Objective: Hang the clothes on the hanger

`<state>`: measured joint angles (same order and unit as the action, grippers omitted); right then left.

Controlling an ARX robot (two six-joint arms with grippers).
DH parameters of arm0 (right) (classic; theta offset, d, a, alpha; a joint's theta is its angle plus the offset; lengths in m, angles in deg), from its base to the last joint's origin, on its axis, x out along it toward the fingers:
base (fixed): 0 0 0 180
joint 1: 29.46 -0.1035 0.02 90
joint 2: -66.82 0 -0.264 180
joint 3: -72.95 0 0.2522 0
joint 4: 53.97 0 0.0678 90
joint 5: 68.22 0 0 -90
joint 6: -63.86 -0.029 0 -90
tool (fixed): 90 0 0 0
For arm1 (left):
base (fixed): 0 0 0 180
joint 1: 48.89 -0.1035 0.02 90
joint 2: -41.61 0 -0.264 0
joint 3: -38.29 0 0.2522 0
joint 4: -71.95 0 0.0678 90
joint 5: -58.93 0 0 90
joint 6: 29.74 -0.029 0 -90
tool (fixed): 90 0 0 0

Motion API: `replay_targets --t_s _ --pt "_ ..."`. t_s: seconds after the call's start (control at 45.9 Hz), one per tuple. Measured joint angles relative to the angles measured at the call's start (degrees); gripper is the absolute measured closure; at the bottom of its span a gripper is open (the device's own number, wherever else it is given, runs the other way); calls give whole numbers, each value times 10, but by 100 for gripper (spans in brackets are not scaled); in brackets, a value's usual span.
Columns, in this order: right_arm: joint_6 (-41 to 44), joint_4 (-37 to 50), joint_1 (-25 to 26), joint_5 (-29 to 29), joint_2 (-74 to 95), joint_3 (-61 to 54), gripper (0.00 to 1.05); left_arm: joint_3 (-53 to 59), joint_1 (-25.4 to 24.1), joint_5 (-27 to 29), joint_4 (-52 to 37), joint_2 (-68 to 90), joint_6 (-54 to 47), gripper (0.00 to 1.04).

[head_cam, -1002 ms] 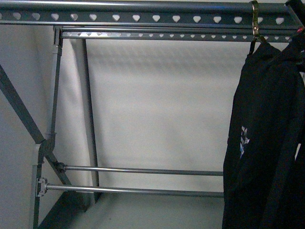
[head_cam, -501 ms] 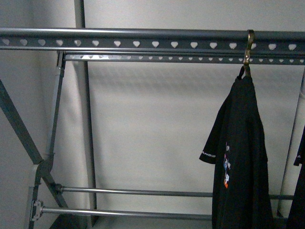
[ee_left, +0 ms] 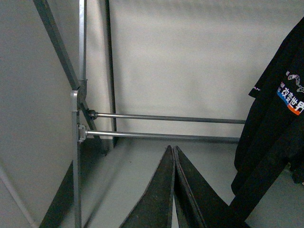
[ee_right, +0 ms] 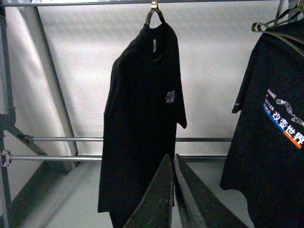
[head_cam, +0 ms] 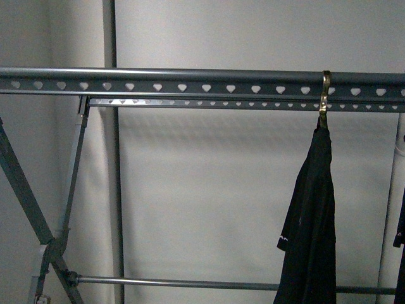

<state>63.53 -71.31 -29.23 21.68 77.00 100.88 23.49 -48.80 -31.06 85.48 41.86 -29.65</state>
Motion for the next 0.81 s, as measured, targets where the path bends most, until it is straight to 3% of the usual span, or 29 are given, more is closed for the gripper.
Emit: replay_targets --t_s 0.806 --pt "2 29 0 0 -74 -110 102 0 0 0 0 0 0 101"
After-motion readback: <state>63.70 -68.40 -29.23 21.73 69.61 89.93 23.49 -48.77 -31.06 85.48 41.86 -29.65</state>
